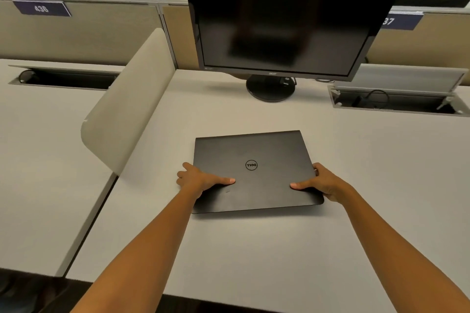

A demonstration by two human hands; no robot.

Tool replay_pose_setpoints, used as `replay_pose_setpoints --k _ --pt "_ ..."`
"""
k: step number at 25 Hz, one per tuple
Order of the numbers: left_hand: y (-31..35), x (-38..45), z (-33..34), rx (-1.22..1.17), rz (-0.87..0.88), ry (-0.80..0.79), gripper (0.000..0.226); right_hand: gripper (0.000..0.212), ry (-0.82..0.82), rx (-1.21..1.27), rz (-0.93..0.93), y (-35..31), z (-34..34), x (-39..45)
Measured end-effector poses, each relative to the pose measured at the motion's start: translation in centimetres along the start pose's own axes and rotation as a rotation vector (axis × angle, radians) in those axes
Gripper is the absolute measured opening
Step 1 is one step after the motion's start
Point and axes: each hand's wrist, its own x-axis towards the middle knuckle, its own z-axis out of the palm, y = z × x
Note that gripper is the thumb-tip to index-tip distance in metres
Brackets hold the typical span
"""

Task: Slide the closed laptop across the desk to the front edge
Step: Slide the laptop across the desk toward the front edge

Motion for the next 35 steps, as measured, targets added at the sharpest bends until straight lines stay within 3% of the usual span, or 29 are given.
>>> replay_pose_setpoints --k 2,6,20,29,33,35 --pt "-0.2 -0.7 0.7 0.017 0.03 -0.005 0.154 0.129 0.022 -0.005 -0.021 1.5 -0.4 -1.1" --pt "-0.6 -2.0 1.4 0.029 0.066 -0.021 0.157 0.092 0.086 0.03 -0.044 3.8 -0.4 -3.2" --pt "-1.7 -4.2 2.9 0.047 0.134 -0.001 0.144 0.092 0.275 -0.112 -0.036 7.0 -0.5 -5.5" --pt "-1.9 -3.7 2.9 0.109 0.167 -0.021 0.15 0.062 0.406 -0.334 0.103 4.9 0.2 -6.3" --pt "-1.7 -3.1 2.6 0.163 0.227 -0.045 0.147 0.036 0.517 -0.253 -0.115 3.4 -1.0 -6.4" --pt "-1.8 -2.8 2.5 0.176 0.275 -0.03 0.142 0.045 0.525 -0.252 -0.218 2.6 -1.0 -6.0"
